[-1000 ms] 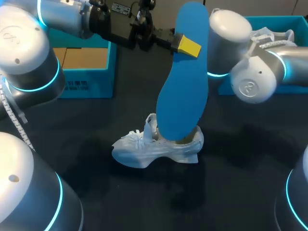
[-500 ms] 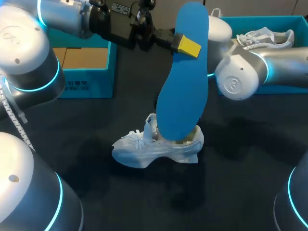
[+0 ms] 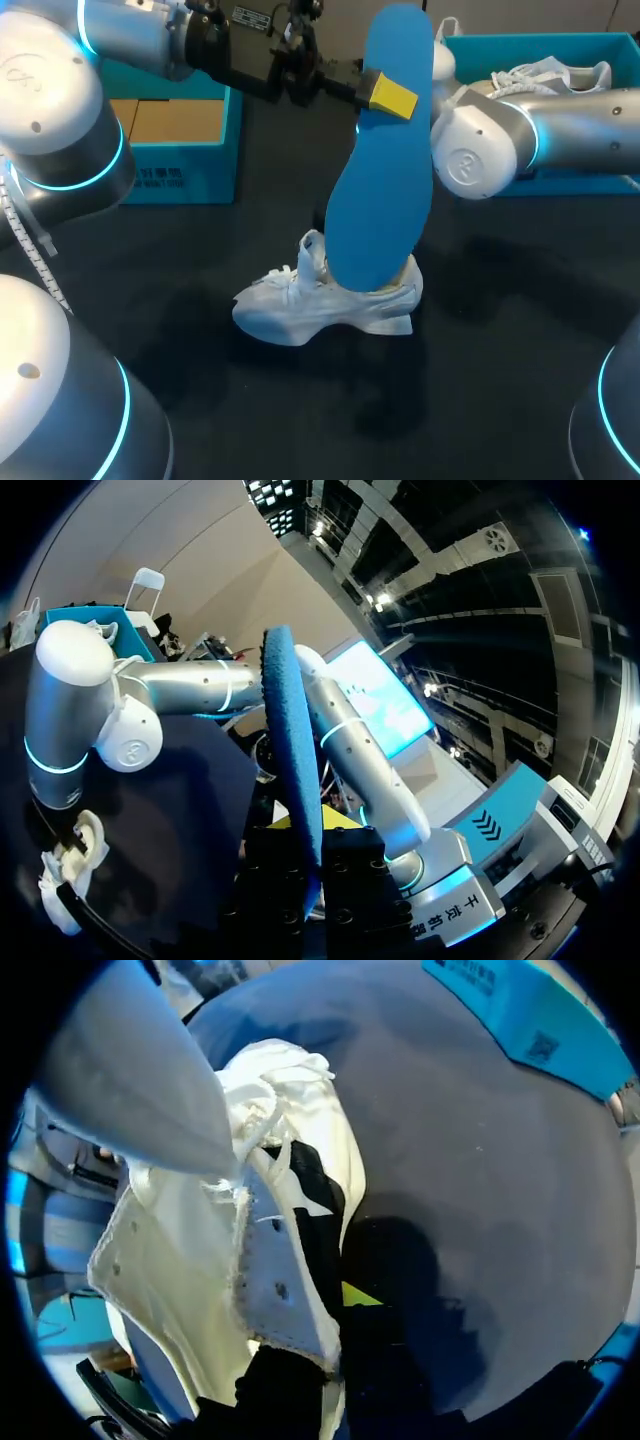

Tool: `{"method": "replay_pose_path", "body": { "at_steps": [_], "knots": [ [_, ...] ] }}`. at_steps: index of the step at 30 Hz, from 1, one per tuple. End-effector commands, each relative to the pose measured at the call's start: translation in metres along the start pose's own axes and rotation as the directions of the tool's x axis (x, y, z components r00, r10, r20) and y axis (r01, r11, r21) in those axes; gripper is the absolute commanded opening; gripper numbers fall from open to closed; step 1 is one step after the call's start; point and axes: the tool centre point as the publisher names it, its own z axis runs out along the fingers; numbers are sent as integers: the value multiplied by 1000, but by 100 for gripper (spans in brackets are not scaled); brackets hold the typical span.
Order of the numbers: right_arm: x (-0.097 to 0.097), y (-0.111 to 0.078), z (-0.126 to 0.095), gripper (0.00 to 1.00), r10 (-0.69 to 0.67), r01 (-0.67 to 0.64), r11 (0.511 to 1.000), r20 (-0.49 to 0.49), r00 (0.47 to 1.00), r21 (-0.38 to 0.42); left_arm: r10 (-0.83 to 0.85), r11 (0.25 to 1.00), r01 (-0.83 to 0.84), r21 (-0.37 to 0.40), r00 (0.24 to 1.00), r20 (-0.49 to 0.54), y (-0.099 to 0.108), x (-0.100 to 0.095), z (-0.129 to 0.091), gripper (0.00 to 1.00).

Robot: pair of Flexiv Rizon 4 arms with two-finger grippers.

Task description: Take the shoe out of the shoebox, open the shoe tongue, remove and reinsert the insole, then place the shoe into the shoebox

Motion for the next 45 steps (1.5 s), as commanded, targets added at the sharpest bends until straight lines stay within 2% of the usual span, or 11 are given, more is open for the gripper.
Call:
{"method": "replay_pose_path", "body": {
  "at_steps": [1, 7, 13, 20, 21, 23, 26, 29, 32, 33, 45],
  "knots": [
    [8, -13, -10, 0, 66, -66, 998, 24, 998, -26, 0, 1000, 0, -1, 1000, 2, 0, 0, 1, 0],
    [22, -24, -25, 0, 216, -218, 974, -34, 976, -67, 0, 1000, 0, -1, 1000, 2, 0, 0, 1, 0],
    [34, -26, -37, 0, 420, -426, 892, -70, 905, -149, 0, 1000, 0, -1, 1000, 2, 0, 0, 1, 0],
    [47, -32, -37, 0, 675, -657, 707, -29, 737, -262, 0, 1000, 0, -1, 1000, 2, 0, 0, 1, 0],
    [48, -32, -38, 0, 687, -668, 695, -28, 726, -267, 0, 1000, 0, -1, 1000, 2, 0, 0, 1, 0],
    [54, -32, -39, 0, 768, -741, 612, -19, 641, -277, 0, 1000, 0, -1, 1000, 2, 0, 0, 1, 0],
    [58, -31, -40, 0, 812, -778, 553, -16, 583, -299, 0, 1000, 0, -1, 1000, 2, 0, 0, 1, 0],
    [60, -29, -47, 0, 855, -825, 503, 4, 519, -257, 0, 1000, 0, -1, 1000, 2, 0, 0, 1, 0],
    [59, -27, -55, 0, 865, -838, 496, 42, 500, -226, 0, 1000, 0, -1, 1000, 2, 0, 0, 1, 0],
    [56, -27, -57, 0, 843, -818, 531, 45, 536, -222, 0, 1000, 0, -1, 1000, 2, 0, 0, 1, 0],
    [55, -26, -56, 0, 845, -814, 528, 58, 532, -242, 0, 1000, 0, -1, 1000, 2, 0, 0, 1, 0]
  ]
}}
